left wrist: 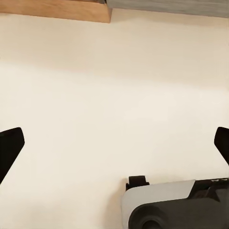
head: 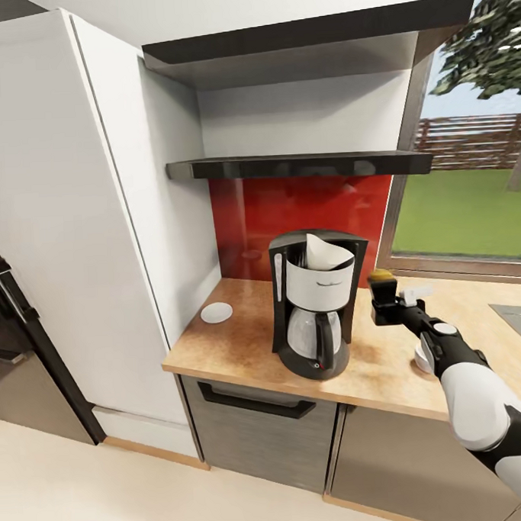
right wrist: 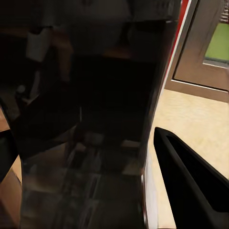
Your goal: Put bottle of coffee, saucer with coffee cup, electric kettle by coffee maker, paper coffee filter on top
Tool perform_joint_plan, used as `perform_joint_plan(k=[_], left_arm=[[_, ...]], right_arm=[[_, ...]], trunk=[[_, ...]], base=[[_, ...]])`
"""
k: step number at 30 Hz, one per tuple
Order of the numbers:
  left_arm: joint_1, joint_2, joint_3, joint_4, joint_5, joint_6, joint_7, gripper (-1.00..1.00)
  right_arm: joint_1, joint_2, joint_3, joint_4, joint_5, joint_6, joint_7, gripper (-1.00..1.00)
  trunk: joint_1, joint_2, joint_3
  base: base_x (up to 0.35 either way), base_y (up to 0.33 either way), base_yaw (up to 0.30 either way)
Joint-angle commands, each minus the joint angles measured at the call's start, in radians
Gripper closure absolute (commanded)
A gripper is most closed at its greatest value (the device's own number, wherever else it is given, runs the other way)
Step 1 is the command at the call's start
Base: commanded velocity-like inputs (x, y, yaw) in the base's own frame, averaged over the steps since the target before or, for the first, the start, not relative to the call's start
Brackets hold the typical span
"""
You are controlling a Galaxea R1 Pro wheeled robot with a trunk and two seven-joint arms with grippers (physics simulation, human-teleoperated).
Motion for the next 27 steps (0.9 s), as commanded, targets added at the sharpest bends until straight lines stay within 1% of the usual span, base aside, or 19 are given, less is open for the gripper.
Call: perform_joint_plan(k=[1,6,7,8,13,15,20,27], left_arm=[[-0.001,0.000,0.000,0.001,-0.008,-0.003,0.000,-1.00],[-0.001,0.000,0.000,0.001,-0.008,-0.003,0.000,-1.00],[-0.001,0.000,0.000,0.001,-0.008,-0.003,0.000,-1.00],[-0.001,0.000,0.002,0.001,-0.008,-0.003,0.000,-1.00],[-0.001,0.000,0.003,0.001,-0.007,-0.003,0.000,-1.00],[-0.001,0.000,0.003,0.001,-0.006,-0.003,0.000,-1.00],[-0.001,0.000,0.003,0.000,-0.005,-0.002,0.000,-1.00],[-0.001,0.000,0.003,0.000,-0.005,-0.002,0.000,-1.00]], right_arm=[[-0.001,-0.001,-0.008,0.003,0.008,-0.006,0.005,1.00],[0.018,-0.001,-0.008,0.009,0.003,-0.008,0.005,1.00],[0.025,-0.002,-0.009,0.013,0.002,-0.034,0.005,1.00],[0.027,-0.001,-0.009,0.014,0.002,-0.042,0.005,1.00],[0.029,0.004,-0.009,0.033,0.002,-0.056,0.003,1.00],[0.029,0.006,-0.010,0.057,-0.011,-0.059,0.002,1.00],[0.029,0.006,-0.010,0.068,-0.045,-0.061,0.000,1.00],[0.029,0.003,-0.010,0.070,-0.052,-0.061,0.000,1.00]], trunk=[[0.001,-0.002,-0.002],[0.001,-0.002,-0.002],[0.001,-0.002,-0.002],[0.001,-0.002,-0.002],[0.001,-0.002,-0.002],[0.001,-0.002,-0.002],[0.001,-0.002,-0.002],[0.001,-0.002,-0.002]], base=[[0.000,0.000,0.000],[0.000,0.000,0.000],[0.000,0.000,0.000],[0.000,0.000,0.000],[0.000,0.000,0.000],[0.000,0.000,0.000],[0.024,0.000,0.000],[0.105,0.000,0.000]])
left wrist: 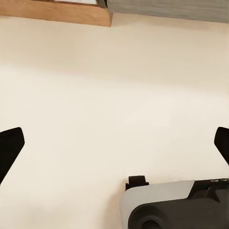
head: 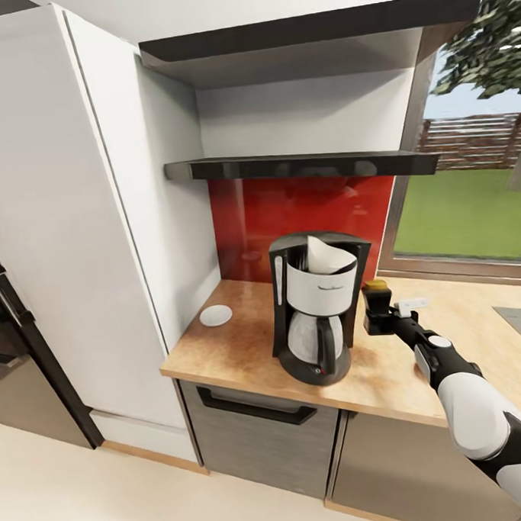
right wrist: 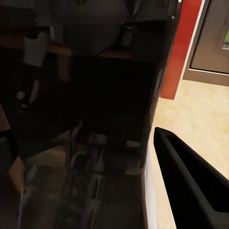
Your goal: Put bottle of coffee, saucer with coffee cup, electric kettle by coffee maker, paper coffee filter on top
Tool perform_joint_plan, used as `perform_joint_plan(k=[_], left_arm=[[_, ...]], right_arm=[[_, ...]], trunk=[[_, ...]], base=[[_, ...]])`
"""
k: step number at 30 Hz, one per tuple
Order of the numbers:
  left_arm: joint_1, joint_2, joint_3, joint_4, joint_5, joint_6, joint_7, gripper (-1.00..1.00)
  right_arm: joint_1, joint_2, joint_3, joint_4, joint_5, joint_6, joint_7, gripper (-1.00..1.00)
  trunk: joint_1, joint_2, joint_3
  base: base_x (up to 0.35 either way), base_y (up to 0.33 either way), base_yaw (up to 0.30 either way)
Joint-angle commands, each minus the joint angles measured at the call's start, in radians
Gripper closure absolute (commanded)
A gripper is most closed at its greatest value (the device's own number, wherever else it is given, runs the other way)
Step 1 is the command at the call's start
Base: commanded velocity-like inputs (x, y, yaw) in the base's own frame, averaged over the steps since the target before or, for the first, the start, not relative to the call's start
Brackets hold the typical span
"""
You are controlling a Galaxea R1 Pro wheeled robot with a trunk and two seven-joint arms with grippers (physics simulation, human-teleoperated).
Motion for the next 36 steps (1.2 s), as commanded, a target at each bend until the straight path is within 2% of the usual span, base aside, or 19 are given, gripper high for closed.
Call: perform_joint_plan(k=[1,29,36], left_arm=[[-0.001,0.000,0.001,0.001,-0.008,-0.003,0.000,-1.00],[-0.001,-0.001,0.001,0.001,-0.010,-0.004,0.000,-1.00],[-0.001,-0.001,0.001,0.000,-0.009,-0.004,0.000,-1.00]], right_arm=[[-0.001,0.000,-0.008,0.000,0.008,-0.004,0.005,1.00],[-0.001,-0.005,-0.014,-0.001,0.008,-0.004,0.004,1.00],[0.026,-0.004,-0.014,-0.001,0.007,-0.004,-0.004,1.00]], trunk=[[0.001,-0.002,-0.002],[0.001,-0.002,-0.002],[0.001,-0.002,-0.002]], base=[[0.136,0.000,0.000],[0.038,0.000,0.000],[0.000,0.000,0.000]])
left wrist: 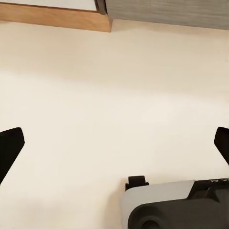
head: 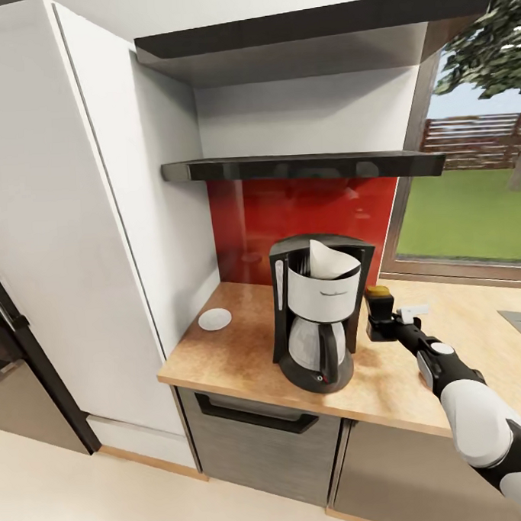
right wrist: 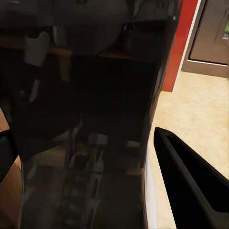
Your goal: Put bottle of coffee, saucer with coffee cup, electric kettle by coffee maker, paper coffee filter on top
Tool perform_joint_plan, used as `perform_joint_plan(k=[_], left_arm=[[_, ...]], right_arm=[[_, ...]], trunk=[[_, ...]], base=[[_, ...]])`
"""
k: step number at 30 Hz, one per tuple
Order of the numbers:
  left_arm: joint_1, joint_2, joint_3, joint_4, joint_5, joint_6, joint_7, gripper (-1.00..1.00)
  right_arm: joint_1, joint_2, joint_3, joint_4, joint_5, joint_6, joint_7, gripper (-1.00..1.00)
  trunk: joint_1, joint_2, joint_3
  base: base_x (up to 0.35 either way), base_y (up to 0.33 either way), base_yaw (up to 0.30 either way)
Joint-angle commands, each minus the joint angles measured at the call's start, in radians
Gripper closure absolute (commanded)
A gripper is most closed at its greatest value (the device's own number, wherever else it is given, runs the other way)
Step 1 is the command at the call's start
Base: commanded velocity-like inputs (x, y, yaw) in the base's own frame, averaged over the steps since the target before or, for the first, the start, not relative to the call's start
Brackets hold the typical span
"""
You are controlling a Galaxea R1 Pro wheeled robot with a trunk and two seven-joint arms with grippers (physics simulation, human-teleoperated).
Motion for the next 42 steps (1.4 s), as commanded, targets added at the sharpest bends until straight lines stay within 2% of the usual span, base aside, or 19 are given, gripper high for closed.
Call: perform_joint_plan(k=[1,10,42], left_arm=[[-0.001,0.000,0.001,0.001,-0.008,-0.004,0.000,-1.00],[-0.001,0.000,0.002,0.000,-0.008,-0.005,0.000,-1.00],[-0.001,-0.003,0.000,0.000,-0.008,-0.005,0.000,-1.00]], right_arm=[[0.000,0.001,-0.009,0.001,0.007,-0.004,0.000,1.00],[0.023,0.005,-0.009,0.002,0.005,-0.005,-0.013,1.00],[0.025,0.009,-0.009,0.003,0.005,-0.004,-0.013,1.00]], trunk=[[0.001,-0.002,-0.002],[0.001,-0.002,-0.002],[0.001,-0.002,-0.002]], base=[[0.000,0.000,0.000],[0.000,0.000,0.000],[0.000,0.010,0.000]])
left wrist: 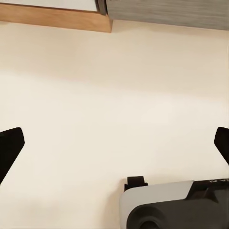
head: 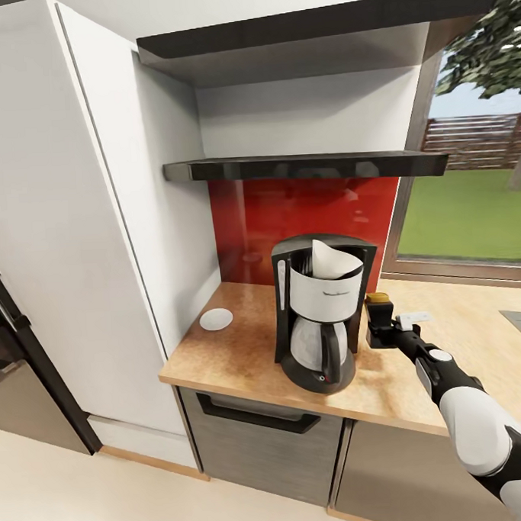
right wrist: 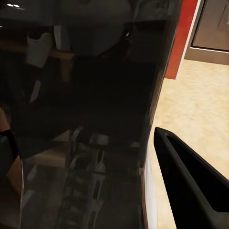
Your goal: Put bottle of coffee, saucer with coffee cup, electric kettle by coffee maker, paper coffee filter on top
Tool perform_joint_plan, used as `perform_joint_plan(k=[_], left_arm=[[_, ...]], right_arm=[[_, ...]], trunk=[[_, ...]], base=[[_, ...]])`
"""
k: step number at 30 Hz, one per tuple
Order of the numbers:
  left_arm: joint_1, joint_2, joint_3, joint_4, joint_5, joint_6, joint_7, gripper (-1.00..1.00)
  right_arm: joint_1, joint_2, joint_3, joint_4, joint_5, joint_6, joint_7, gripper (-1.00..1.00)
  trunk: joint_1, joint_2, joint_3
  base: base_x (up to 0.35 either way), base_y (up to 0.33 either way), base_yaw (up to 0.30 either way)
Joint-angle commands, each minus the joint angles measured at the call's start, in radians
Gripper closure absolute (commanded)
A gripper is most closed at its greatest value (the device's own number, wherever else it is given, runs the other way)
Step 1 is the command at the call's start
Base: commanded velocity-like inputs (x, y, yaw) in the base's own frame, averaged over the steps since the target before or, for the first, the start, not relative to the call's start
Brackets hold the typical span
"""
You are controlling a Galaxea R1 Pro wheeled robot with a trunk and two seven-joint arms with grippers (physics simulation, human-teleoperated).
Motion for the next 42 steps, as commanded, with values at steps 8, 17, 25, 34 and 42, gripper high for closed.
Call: perform_joint_plan(k=[8,17,25,34,42], left_arm=[[-0.001,0.002,0.001,0.000,-0.002,-0.002,0.000,-1.00],[-0.001,0.003,0.001,0.000,0.000,0.000,0.000,-1.00],[-0.001,0.003,0.001,0.001,-0.001,-0.001,0.000,-1.00],[-0.001,0.003,0.001,0.001,-0.001,-0.001,0.000,-1.00],[-0.001,0.003,0.001,0.001,-0.001,-0.001,0.000,-1.00]], right_arm=[[-0.002,0.001,-0.008,0.001,0.007,-0.005,0.005,1.00],[-0.002,0.000,-0.009,0.015,0.006,-0.005,0.006,1.00],[-0.002,-0.001,-0.009,0.015,-0.001,-0.005,0.005,1.00],[-0.002,-0.004,-0.009,0.014,-0.073,-0.005,0.006,1.00],[-0.002,-0.003,-0.008,0.015,-0.075,-0.005,0.006,1.00]], trunk=[[0.001,-0.002,-0.002],[0.035,-0.065,-0.030],[0.066,-0.121,-0.063],[0.100,-0.184,-0.106],[0.123,-0.226,-0.137]], base=[[0.000,0.000,0.000],[0.000,0.000,0.000],[0.000,0.000,0.000],[0.000,0.000,0.000],[0.000,0.000,0.000]])
